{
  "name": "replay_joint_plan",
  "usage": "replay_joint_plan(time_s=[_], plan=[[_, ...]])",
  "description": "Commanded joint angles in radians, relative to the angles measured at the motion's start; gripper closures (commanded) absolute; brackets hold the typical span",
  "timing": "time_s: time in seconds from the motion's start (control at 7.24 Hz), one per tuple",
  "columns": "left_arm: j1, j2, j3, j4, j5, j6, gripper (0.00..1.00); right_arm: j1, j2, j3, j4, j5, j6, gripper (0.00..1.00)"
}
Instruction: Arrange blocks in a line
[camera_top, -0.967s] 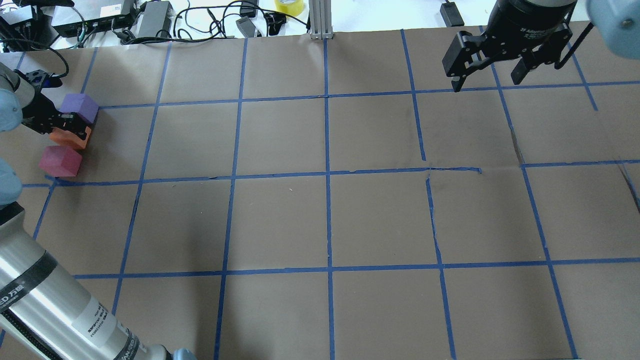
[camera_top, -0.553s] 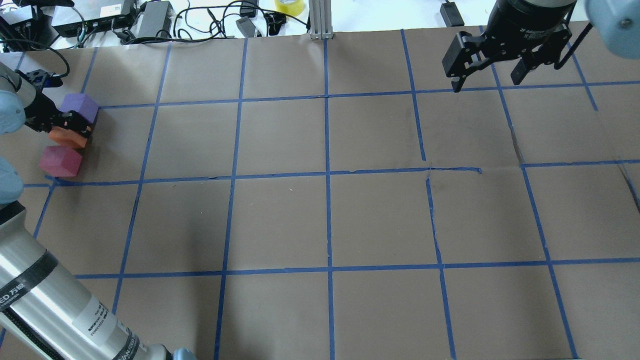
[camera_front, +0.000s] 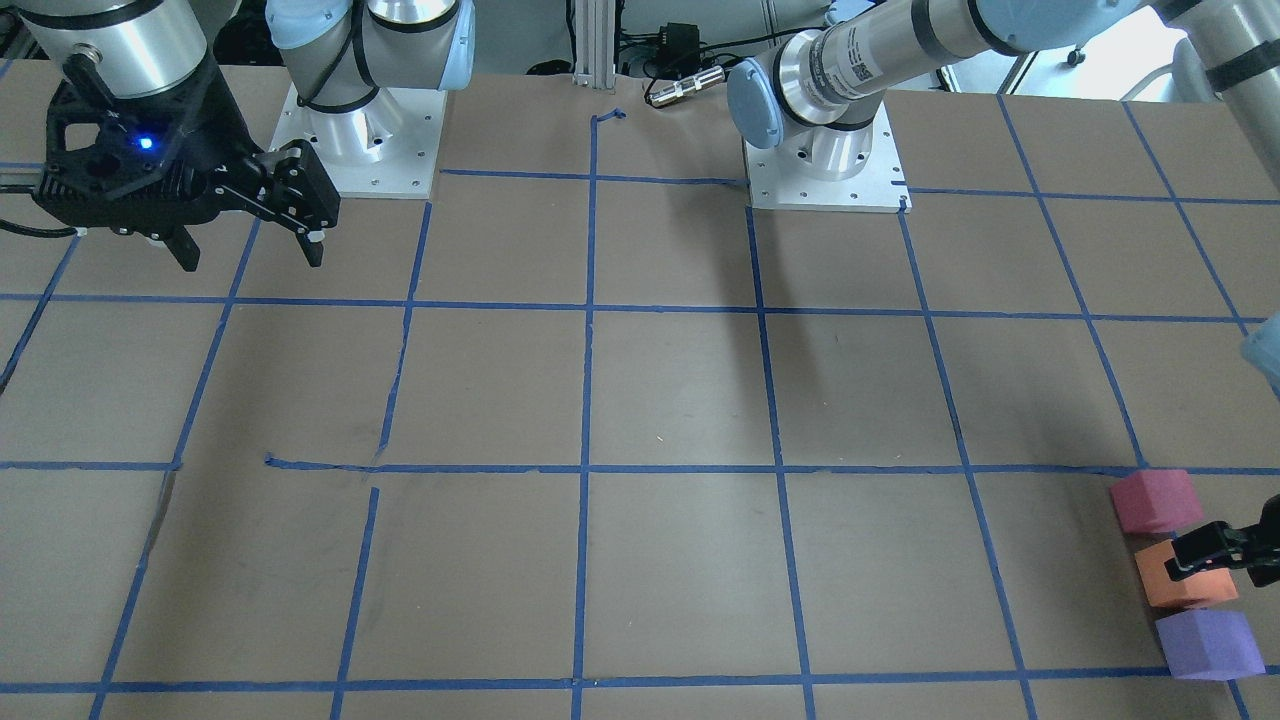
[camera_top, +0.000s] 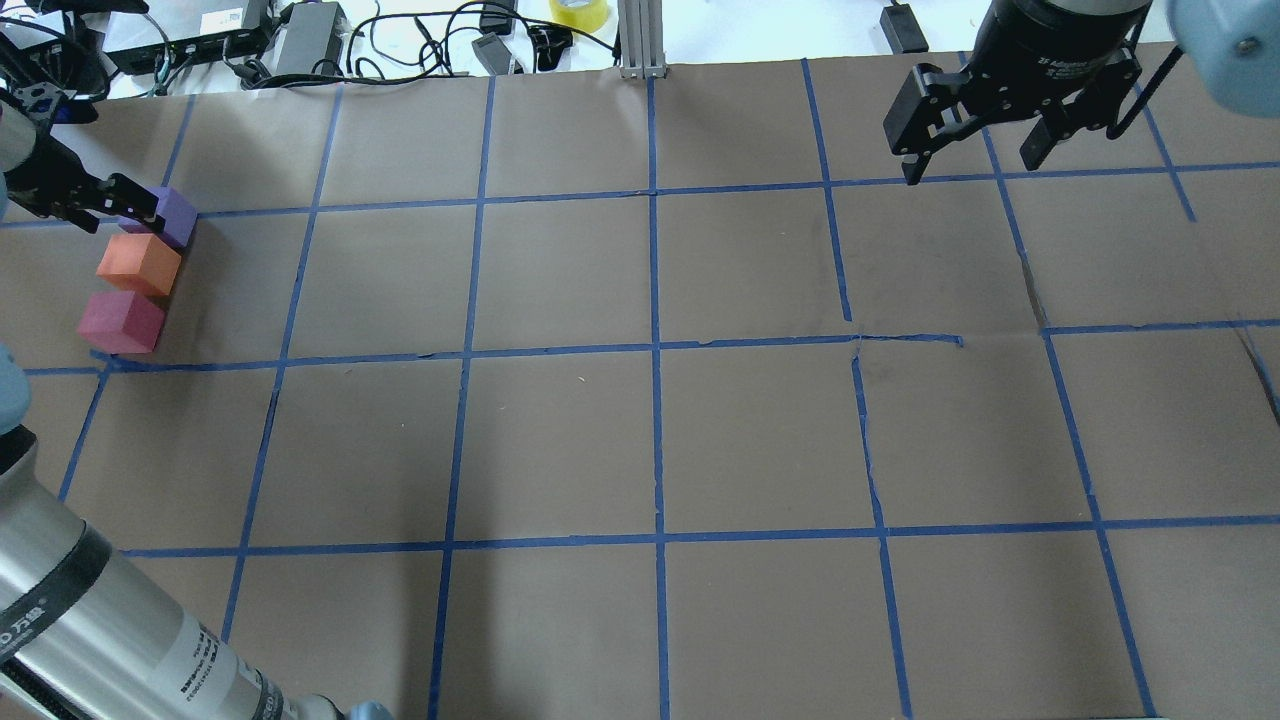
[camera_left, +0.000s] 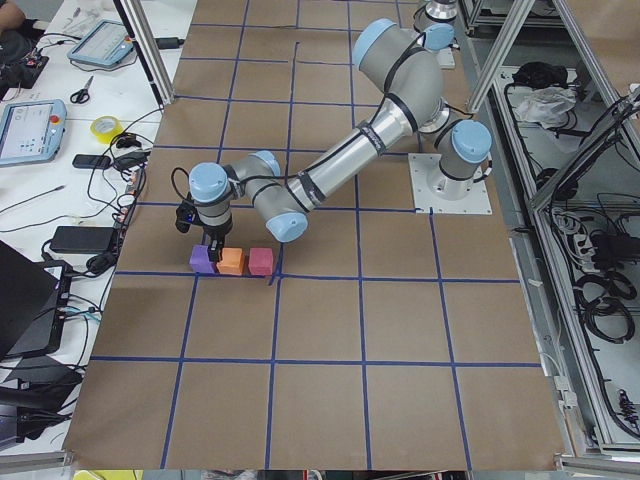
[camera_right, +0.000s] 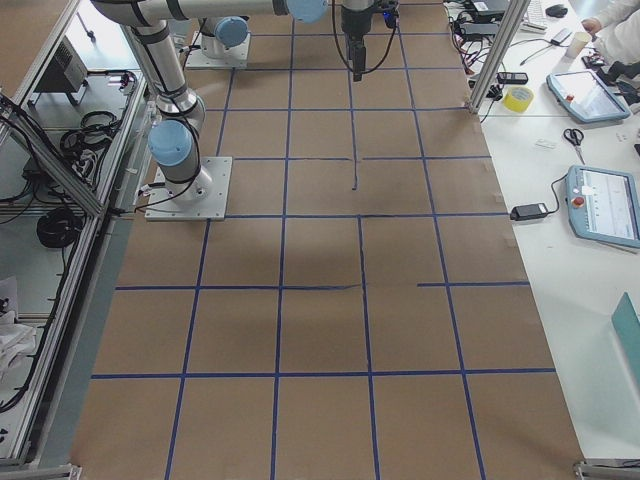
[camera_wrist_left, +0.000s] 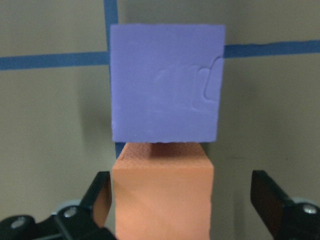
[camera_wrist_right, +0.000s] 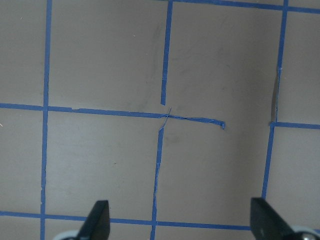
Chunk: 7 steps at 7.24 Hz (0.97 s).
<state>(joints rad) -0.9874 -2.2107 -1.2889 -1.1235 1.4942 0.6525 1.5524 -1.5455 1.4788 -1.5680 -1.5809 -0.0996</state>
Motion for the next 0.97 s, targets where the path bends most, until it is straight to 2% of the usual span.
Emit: replay_joint_plan(time_s=[0.0,0.28,0.69,0.83], plan=[[-0.02,0.154,-0.006,-0.158,0.0,0.007,0.0,0.0,0.001,0.0,-0.001,-0.002,0.0,0.0],[-0.062,0.329,-0.048,-0.379,-0.005,-0.01,0.0,0.0,0.001,0.0,-0.004,-0.002,0.0,0.0],[-0.062,0.618,-0.253,-0.4,0.004,-0.068,0.0,0.0,0.001,0.0,-0.007,-0.002,0.0,0.0],[-0.062,0.65,-0.279,-0.385,0.003,-0.129,0.0,0.0,0.001,0.0,-0.007,-0.002,0.0,0.0]])
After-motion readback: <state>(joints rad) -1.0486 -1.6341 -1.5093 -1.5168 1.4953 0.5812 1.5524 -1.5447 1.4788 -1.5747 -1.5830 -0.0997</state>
